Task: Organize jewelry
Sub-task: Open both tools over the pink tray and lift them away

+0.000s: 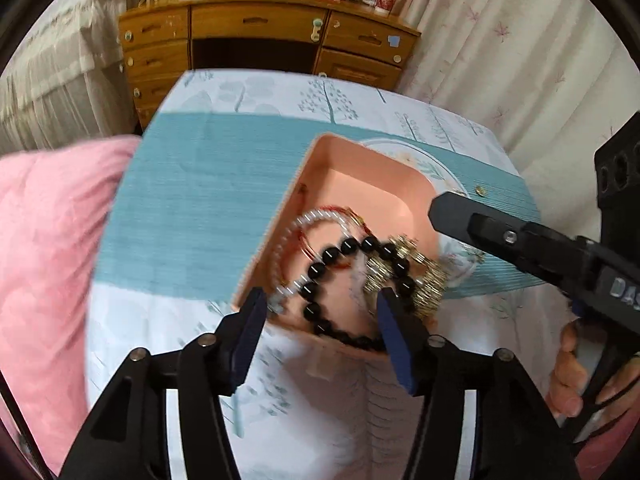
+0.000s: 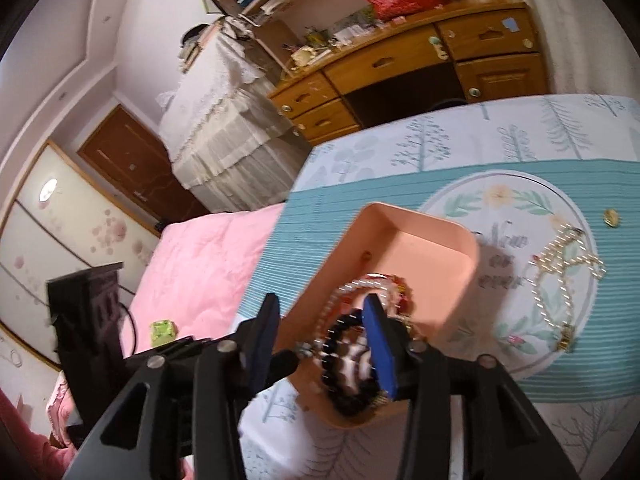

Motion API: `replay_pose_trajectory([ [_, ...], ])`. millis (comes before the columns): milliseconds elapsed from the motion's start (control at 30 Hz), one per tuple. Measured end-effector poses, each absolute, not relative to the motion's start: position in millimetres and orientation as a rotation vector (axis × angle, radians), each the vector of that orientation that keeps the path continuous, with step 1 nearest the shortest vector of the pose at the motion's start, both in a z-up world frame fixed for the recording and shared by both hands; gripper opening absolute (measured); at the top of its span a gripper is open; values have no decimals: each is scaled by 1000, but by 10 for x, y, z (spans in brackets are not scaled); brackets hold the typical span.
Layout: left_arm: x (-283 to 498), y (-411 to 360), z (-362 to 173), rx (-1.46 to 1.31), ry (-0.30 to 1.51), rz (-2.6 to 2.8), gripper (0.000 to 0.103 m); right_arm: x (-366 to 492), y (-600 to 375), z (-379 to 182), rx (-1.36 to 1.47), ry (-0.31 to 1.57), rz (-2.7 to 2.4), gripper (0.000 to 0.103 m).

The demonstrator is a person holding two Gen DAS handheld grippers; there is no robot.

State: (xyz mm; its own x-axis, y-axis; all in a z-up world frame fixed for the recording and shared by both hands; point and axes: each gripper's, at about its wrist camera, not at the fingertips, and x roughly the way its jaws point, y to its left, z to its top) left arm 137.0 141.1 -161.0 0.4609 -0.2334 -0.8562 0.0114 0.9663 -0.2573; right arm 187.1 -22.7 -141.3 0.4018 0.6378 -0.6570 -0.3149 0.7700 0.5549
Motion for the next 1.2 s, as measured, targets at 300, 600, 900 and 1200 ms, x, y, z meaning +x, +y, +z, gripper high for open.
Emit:
replay_pose_trajectory([
  [300,1112,1106,-1591,-232,1090,-294,74,1751,-615,-1523,312,1016,477,70],
  [600,1038,579,-1654,-212,1107,-365,77,1790,-932,-1726,84,1060,301,73],
  [900,1136,81,-1805,-180,1098,-355,66,1842,-980,-1911,-262,1032,331,73],
  [1200,1340,-268,-1982,-25,1069,-224,31,1945,-1161,-2004,-190,1019,494,61],
])
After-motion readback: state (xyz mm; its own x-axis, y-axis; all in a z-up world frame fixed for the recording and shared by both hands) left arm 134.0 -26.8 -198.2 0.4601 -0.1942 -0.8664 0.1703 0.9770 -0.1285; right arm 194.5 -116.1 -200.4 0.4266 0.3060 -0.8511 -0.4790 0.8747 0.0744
